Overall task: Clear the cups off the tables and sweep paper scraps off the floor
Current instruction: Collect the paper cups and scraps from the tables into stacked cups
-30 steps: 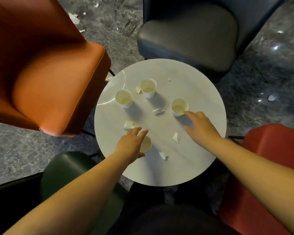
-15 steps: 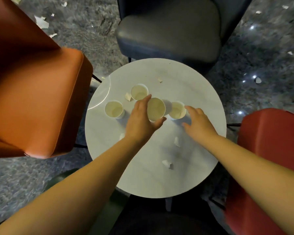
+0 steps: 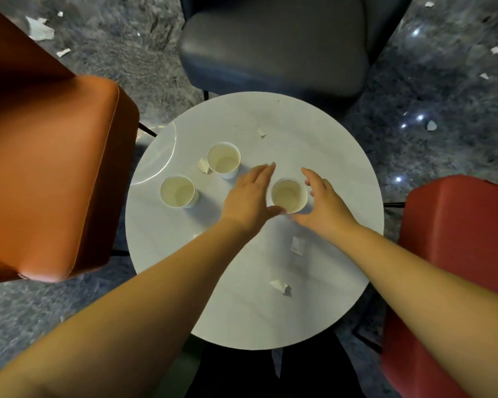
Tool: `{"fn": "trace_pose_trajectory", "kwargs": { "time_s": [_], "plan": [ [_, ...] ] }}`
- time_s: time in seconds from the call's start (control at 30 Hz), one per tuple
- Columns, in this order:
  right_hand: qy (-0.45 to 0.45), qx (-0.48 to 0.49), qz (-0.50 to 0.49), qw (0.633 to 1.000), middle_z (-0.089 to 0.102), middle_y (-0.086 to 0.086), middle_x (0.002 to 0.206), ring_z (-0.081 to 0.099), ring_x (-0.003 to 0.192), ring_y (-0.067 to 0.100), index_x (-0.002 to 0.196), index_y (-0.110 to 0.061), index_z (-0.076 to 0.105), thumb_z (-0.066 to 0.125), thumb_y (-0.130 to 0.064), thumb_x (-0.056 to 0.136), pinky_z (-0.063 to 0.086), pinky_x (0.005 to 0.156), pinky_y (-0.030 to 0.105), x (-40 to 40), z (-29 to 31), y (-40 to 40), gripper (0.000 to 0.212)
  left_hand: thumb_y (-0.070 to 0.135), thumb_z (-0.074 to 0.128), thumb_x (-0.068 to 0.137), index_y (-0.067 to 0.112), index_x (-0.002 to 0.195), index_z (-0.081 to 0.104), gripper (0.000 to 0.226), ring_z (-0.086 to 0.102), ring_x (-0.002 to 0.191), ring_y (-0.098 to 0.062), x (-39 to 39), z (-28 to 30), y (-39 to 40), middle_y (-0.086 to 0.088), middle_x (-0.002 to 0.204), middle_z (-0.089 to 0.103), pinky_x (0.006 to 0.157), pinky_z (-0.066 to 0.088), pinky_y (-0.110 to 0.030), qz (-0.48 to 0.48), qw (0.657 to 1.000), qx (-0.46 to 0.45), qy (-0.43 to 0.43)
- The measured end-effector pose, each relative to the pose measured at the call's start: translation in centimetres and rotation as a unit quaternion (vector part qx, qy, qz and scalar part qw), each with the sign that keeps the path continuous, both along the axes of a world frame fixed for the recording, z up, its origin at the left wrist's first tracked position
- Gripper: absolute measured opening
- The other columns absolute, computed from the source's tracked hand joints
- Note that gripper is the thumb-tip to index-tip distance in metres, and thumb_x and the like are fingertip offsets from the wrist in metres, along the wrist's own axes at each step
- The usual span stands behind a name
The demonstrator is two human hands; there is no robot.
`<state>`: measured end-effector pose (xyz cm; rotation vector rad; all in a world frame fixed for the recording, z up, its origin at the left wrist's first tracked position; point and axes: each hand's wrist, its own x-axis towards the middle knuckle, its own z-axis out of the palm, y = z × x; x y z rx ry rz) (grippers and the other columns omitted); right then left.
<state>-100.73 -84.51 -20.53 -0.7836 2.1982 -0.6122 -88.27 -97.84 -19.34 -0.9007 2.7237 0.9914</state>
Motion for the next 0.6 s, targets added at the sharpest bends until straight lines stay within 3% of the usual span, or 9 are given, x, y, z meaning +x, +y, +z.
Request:
{"fn": "trace_pose_trajectory", "kwargs": {
  "time_s": [0.1,0.2,0.33,0.47,0.6],
  "plan": [
    [0.010,-0.007,0.020,1.000,0.035,0.005,0.143,0.046,0.125,0.026,0.148,-0.034,0.019,0.086,-0.032,0.067,0.044,0.097,0.035,0.1,-0.2,-0.5,0.105,0.039,0.078,0.079,0.017,0.148,0.038,0.083,0.034,0.137,-0.030,3.1,0.9,-2.9,-0.007,0.152,0.037,0.110,0.030,-0.039,0.069,0.992,-0.108,0.013],
    [0.020,-0.004,0.042,0.999,0.034,0.002,0.143,0.044,0.126,0.025,0.147,-0.035,0.022,0.085,-0.034,0.067,0.042,0.096,0.034,0.2,-0.3,-1.2,0.102,0.044,0.076,0.079,0.022,0.149,0.034,0.085,0.027,0.141,-0.032,6.5,1.3,-5.4,-0.007,0.157,0.030,0.114,0.027,-0.045,0.146,0.972,-0.174,-0.066],
    [0.037,0.005,0.075,0.996,0.033,0.001,0.144,0.043,0.126,0.025,0.145,-0.036,0.027,0.084,-0.032,0.070,0.042,0.094,0.032,0.6,-0.4,-1.8,0.095,0.040,0.079,0.079,0.025,0.152,0.023,0.093,0.016,0.146,-0.034,8.9,0.5,-7.1,-0.006,0.161,0.016,0.117,0.024,-0.051,0.171,0.963,-0.118,-0.171],
    [0.049,0.014,0.079,0.996,0.036,0.001,0.142,0.045,0.123,0.026,0.143,-0.033,0.031,0.083,-0.030,0.071,0.044,0.093,0.034,0.7,-0.5,-2.0,0.089,0.021,0.078,0.082,0.024,0.152,0.027,0.086,0.031,0.138,-0.034,9.2,-0.3,-7.3,-0.007,0.157,0.023,0.110,0.035,-0.048,0.188,0.969,-0.064,-0.146],
    [0.055,0.023,0.079,0.995,0.037,0.000,0.140,0.046,0.121,0.024,0.141,-0.033,0.032,0.080,-0.030,0.073,0.042,0.089,0.030,0.7,-0.5,-1.9,0.084,0.024,0.078,0.081,0.023,0.149,0.032,0.082,0.042,0.127,-0.032,8.4,0.5,-7.4,-0.008,0.146,0.035,0.100,0.044,-0.044,0.232,0.963,-0.105,-0.088]
  ]
}}
